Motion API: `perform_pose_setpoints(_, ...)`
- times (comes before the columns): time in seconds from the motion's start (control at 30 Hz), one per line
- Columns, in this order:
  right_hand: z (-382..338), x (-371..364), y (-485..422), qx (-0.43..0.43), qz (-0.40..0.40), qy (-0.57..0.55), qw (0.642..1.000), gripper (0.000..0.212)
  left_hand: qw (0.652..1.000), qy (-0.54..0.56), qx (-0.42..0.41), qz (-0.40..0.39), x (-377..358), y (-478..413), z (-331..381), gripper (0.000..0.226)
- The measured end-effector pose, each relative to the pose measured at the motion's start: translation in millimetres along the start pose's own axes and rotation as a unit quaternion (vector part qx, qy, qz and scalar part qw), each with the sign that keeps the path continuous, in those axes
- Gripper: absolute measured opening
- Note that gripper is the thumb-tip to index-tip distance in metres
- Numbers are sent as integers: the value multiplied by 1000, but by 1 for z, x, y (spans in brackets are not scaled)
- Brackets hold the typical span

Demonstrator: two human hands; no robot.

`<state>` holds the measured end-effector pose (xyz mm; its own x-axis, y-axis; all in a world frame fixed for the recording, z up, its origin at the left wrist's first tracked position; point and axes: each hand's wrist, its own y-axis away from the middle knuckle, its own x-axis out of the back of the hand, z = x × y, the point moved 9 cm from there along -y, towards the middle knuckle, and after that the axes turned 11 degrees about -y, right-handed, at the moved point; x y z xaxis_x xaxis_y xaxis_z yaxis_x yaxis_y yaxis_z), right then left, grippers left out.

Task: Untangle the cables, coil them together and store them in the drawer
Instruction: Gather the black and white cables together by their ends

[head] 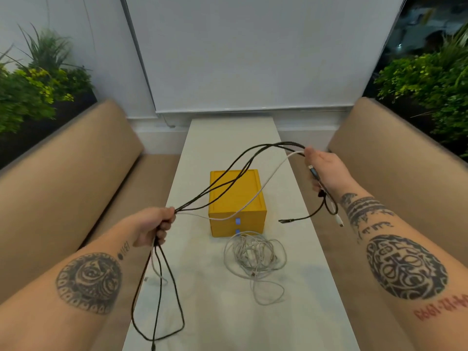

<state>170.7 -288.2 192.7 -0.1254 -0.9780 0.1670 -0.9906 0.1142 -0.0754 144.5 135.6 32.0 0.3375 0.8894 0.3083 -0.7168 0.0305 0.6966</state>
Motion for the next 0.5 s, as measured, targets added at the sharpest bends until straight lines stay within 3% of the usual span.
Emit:
perform_pose_setpoints(0.07,-14,-15,-2,22,-23,17,999,53,998,-45,11,-52,-14,-5,-17,37)
perform_pose_setpoints(0.17,-25,-40,-3,38,-83,76,993,52,965,-217,70,-128,-24,-3,-39,30)
perform_pose_setpoints(0.27,-23,-70,2,24,-179,130,975,53,931,-334,93,-114,-27,6,-18,34)
perform_pose_setpoints(0.3,-22,-80,5,19,-207,144,967,52,940,-328,59,-80,-27,7,4,37)
perform_pose_setpoints(0.37,-23,-98,10,18,-249,201,947,51,971,-223,-89,-21,-30,15,72,41)
perform_pose_setpoints(0.43,-29,-115,14,37,-275,264,924,46,967,-79,-235,-60,-49,48,141,49)
perform_pose_setpoints(0.5,-36,-129,16,54,-294,282,912,41,935,-115,-309,-129,-82,84,186,52)
